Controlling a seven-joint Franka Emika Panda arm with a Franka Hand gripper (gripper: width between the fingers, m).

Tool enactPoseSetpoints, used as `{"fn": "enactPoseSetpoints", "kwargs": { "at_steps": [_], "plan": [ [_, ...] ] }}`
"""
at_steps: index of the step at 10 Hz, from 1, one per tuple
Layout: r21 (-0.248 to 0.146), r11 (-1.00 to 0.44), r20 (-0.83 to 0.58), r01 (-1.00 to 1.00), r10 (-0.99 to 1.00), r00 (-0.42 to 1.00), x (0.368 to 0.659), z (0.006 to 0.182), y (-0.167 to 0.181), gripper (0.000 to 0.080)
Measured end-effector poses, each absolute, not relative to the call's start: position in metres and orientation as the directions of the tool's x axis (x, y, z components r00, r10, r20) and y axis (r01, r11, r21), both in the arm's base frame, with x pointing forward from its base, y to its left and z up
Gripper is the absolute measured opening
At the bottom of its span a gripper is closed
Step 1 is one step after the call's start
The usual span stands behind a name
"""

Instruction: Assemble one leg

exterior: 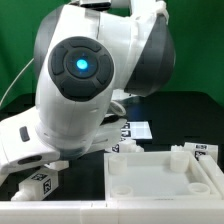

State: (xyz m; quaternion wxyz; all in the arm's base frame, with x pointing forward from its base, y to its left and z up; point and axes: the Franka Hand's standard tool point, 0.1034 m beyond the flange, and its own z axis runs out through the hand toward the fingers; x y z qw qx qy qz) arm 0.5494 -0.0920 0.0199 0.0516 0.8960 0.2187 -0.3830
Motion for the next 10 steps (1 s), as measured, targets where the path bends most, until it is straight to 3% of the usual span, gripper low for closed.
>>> {"fn": "enactPoseSetpoints", "kwargs": {
  "at_steps": [5,6,7,8,10],
  "plan": [
    [-0.098,-0.893,-0.72,0.438,0.368,0.589,0.539,0.008,-0.095,0.0626],
    [-0.105,-0.891,-0.723,0.442,0.373,0.581,0.535,0.008,-0.093,0.0383],
    [-0.105,-0.891,-0.722,0.442,0.374,0.582,0.531,0.008,-0.092,0.0383],
    [-0.107,-0.891,-0.721,0.442,0.375,0.582,0.529,0.008,-0.092,0.0284],
    [-0.106,-0.888,-0.719,0.447,0.379,0.582,0.531,0.01,-0.088,0.0284]
  ]
}}
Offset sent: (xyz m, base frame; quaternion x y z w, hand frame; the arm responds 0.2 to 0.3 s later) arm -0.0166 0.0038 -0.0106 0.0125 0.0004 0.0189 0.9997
